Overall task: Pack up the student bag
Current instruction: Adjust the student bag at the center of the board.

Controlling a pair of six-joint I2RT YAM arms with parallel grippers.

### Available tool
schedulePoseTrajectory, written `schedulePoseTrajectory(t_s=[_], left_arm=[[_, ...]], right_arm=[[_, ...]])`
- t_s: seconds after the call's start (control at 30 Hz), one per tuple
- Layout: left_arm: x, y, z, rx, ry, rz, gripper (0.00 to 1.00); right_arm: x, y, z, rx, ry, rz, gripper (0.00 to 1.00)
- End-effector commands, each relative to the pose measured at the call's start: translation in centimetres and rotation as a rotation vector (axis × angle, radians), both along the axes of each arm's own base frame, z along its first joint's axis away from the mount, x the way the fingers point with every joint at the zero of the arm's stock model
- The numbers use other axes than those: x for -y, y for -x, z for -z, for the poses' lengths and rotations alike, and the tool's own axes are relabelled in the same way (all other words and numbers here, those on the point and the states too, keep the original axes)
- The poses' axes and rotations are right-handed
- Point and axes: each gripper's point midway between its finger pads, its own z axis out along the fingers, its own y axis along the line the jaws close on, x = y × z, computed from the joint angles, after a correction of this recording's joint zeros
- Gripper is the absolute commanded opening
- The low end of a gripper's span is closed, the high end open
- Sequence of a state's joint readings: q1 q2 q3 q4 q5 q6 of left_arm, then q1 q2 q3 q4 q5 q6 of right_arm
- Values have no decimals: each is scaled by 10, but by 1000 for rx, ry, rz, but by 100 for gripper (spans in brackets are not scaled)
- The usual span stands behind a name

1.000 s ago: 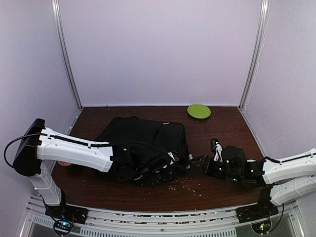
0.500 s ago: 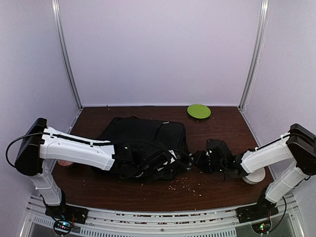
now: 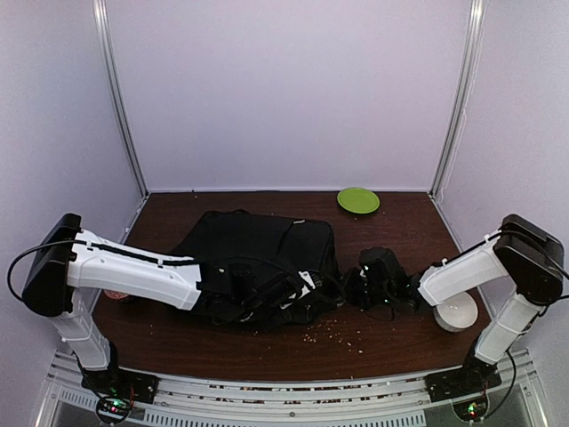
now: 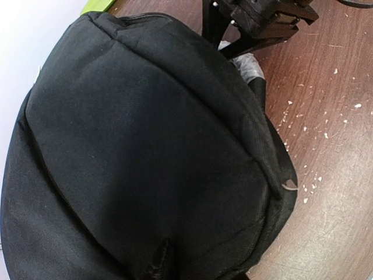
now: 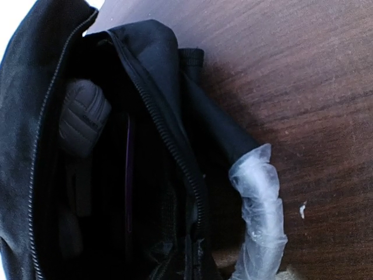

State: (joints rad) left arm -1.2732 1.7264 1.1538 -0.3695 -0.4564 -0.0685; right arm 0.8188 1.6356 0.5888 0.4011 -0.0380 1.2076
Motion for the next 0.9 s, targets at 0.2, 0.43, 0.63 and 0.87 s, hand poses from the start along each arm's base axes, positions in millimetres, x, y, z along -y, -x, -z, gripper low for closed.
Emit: schedulePoseTrajectory(t_s=[0.2, 0.43, 0.63, 0.87], left_arm=[[-5, -1, -9, -4, 60, -24, 13], [-7, 0, -8, -8, 62, -20, 2], [-14, -1, -7, -2, 53, -38, 0], [-23, -2, -14, 21, 61, -58, 0]], right_arm=[[-34, -12, -82, 165, -212, -68, 0], [-79, 0, -72, 136, -301, -233, 23], [-68, 15, -64, 133, -312, -252, 54], [-9, 34, -62, 143, 38, -263, 59]])
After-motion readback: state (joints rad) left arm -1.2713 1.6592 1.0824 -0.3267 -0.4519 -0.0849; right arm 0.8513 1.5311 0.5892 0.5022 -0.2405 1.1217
